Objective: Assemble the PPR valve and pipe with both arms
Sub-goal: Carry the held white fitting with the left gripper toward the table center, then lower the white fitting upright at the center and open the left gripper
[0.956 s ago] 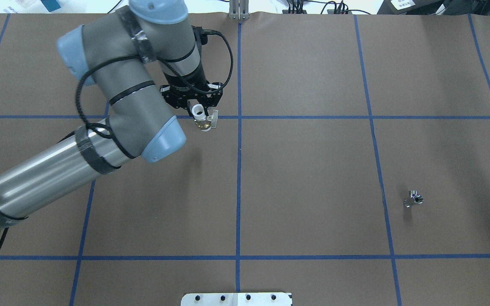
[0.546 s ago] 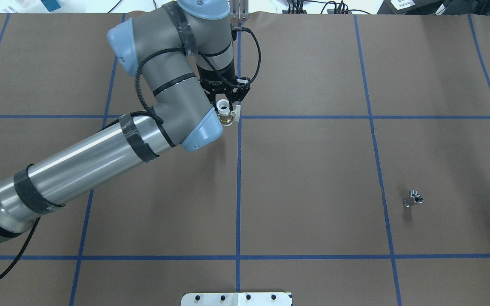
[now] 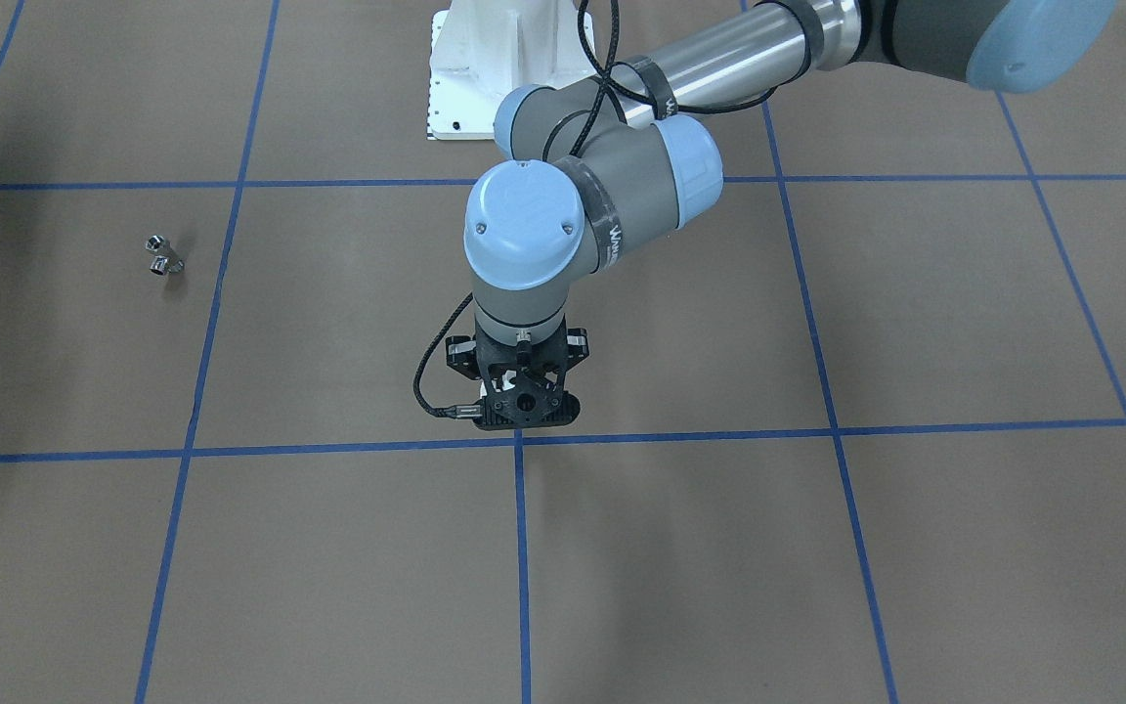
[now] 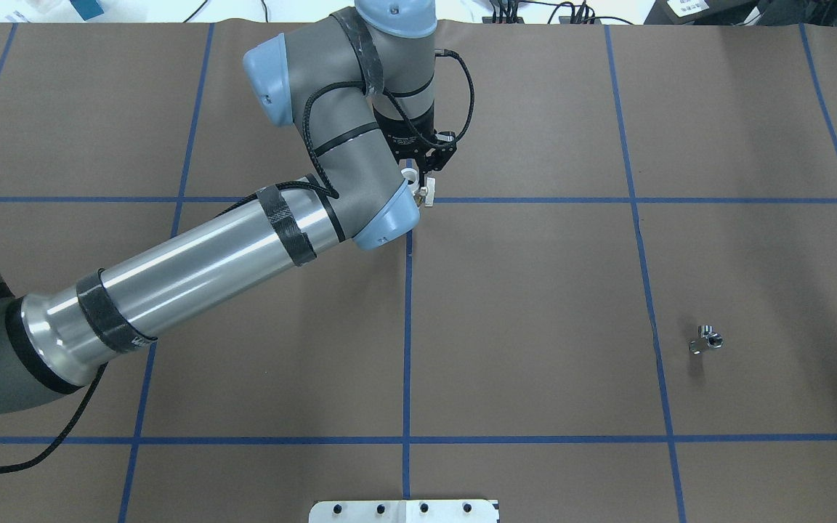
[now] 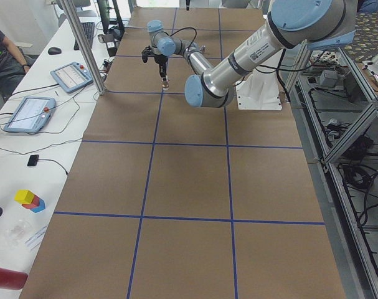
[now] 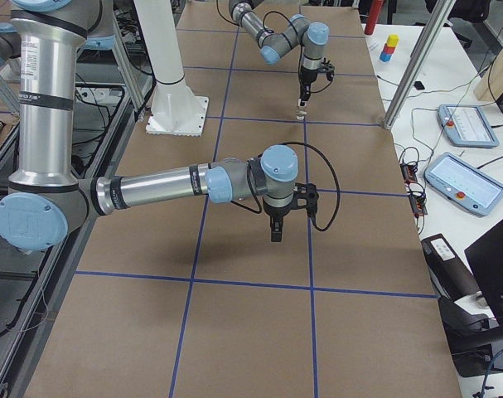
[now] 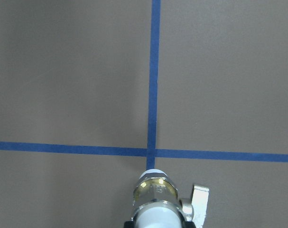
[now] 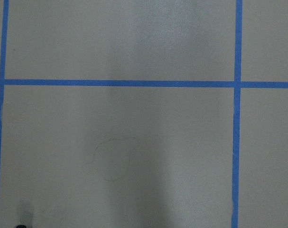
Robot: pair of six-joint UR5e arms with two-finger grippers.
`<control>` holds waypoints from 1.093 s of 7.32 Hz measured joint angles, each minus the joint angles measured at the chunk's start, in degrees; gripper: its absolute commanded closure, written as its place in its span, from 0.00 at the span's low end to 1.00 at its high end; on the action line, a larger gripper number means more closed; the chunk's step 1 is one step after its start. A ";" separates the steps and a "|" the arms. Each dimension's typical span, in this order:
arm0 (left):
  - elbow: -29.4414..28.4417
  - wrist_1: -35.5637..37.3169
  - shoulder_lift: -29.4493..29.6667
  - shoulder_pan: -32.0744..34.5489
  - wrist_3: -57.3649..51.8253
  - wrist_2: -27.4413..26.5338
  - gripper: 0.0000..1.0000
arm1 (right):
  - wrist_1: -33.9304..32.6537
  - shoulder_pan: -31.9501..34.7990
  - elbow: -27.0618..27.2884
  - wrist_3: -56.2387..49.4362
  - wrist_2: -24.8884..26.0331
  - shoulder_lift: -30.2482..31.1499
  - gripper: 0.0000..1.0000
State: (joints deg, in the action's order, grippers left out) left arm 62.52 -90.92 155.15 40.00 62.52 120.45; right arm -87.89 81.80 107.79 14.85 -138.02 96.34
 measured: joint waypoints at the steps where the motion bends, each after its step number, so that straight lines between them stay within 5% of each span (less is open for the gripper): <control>1: -0.49 -0.26 0.03 -0.16 -0.07 -0.08 1.00 | 0.00 -0.01 0.01 0.09 0.02 0.00 0.00; 8: -2.35 -1.01 0.17 -0.96 -0.04 -0.52 1.00 | 0.00 -0.06 -0.03 0.15 -0.02 0.08 0.00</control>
State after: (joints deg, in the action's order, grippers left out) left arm 60.17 -91.93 155.32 39.05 62.49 119.93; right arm -87.89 81.74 107.75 15.00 -138.03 96.42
